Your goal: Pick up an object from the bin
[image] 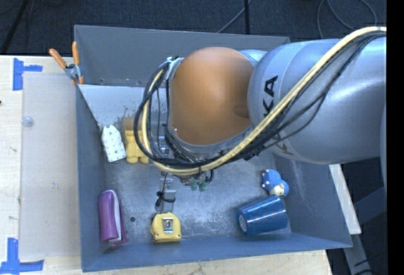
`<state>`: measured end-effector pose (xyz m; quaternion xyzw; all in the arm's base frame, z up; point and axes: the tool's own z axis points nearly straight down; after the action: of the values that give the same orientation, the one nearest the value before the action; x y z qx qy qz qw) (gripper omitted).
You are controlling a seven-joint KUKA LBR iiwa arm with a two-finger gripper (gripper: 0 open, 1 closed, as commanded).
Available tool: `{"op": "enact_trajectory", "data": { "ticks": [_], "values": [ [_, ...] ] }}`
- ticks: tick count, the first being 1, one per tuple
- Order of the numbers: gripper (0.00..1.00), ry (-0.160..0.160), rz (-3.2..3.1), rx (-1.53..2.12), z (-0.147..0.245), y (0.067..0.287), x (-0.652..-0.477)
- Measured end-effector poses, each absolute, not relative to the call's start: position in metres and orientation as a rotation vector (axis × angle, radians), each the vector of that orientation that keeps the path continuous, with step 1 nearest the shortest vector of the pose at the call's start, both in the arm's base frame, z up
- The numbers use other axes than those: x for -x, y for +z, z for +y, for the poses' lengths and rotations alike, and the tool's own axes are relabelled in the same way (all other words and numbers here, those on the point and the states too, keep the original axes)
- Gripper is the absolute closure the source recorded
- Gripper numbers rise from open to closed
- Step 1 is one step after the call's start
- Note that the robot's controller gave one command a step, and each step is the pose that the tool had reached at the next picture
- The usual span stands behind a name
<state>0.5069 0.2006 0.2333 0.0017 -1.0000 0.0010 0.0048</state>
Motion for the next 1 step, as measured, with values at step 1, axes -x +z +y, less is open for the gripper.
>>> {"op": "enact_trajectory", "data": {
  "ticks": [1],
  "values": [
    [0.0, 0.0, -3.14, 0.001, 0.1995, 0.2377, -0.5087]
  ]
}}
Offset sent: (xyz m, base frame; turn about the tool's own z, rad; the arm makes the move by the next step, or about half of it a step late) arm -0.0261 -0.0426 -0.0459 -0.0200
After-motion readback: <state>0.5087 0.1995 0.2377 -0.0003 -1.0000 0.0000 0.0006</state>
